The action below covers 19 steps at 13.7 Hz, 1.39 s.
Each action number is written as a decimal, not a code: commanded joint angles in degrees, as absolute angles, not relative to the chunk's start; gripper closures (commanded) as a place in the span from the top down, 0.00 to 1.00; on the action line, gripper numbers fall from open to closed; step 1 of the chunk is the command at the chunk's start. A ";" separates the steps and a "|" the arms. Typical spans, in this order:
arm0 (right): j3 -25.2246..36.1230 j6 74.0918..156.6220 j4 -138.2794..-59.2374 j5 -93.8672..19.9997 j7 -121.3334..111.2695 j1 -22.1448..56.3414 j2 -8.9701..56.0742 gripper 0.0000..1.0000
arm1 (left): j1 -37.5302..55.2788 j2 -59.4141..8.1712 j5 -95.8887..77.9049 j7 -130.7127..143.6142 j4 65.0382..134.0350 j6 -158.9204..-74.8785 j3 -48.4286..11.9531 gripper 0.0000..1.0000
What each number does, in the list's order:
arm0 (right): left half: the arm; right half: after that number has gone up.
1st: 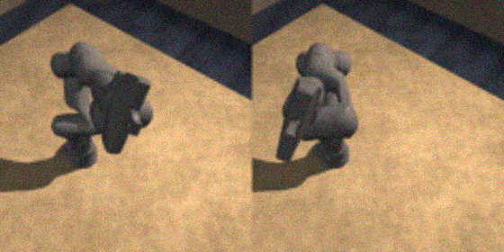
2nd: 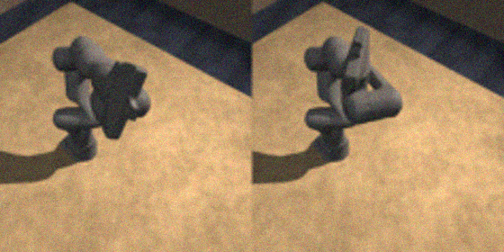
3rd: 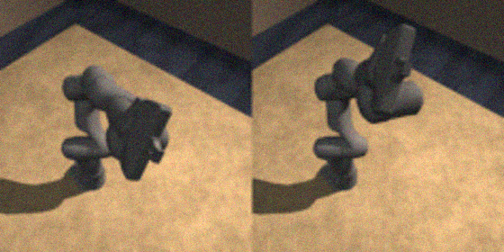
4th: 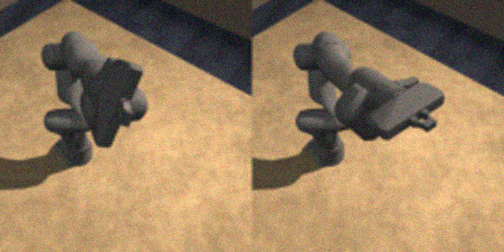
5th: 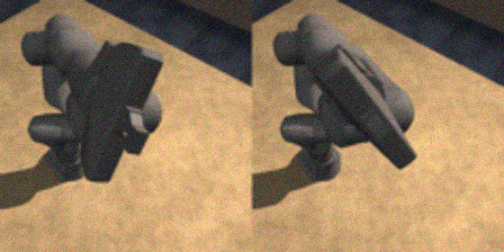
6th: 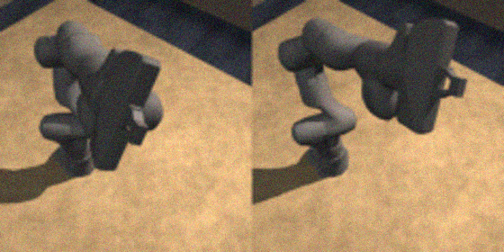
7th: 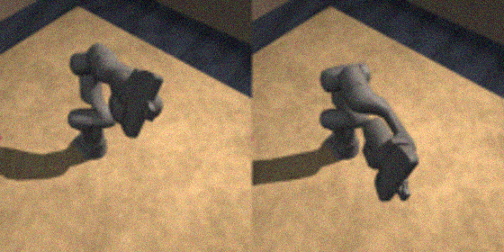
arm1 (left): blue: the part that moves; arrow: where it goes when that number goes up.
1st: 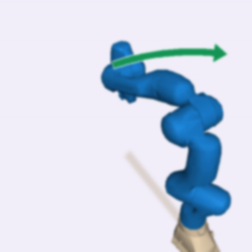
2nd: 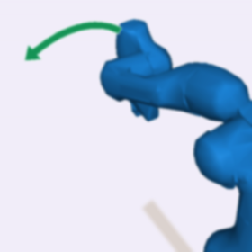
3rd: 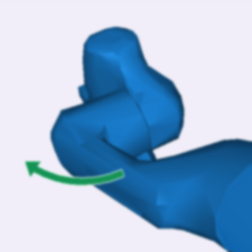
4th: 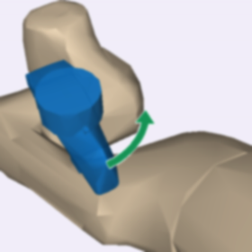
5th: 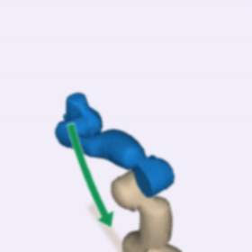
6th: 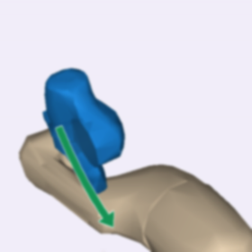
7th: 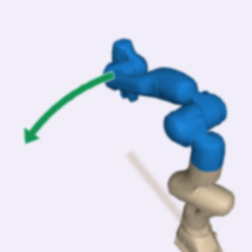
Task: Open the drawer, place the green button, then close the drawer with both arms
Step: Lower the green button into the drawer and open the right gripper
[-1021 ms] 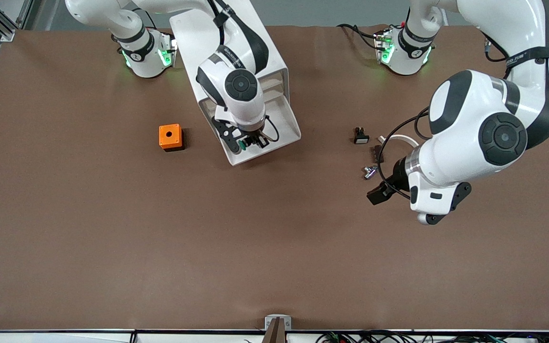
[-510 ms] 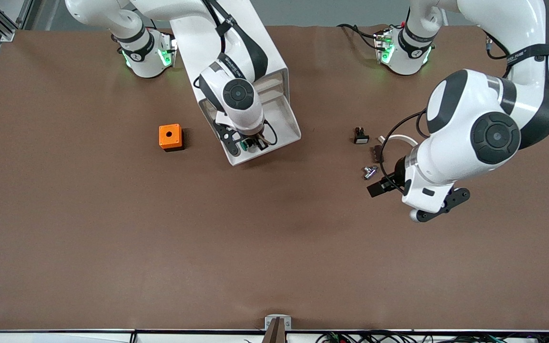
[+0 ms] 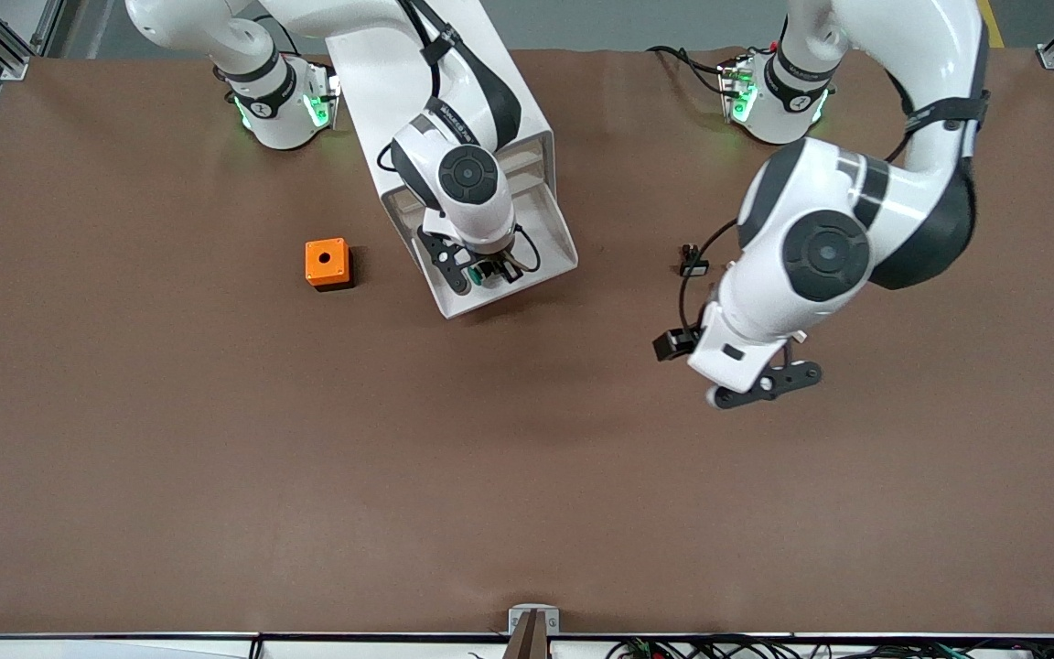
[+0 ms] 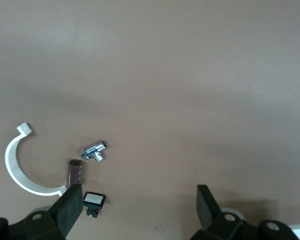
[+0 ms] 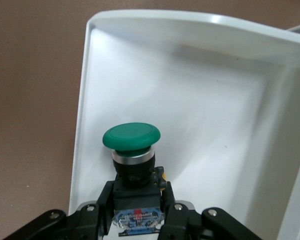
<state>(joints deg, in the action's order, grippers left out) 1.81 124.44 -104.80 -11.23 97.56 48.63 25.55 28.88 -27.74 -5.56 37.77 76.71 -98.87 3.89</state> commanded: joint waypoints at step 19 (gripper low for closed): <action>2.72 75.86 -83.93 -9.68 62.46 26.04 10.39 1.00 | 36.55 -40.25 -8.17 41.81 86.92 -125.60 -3.07 1.00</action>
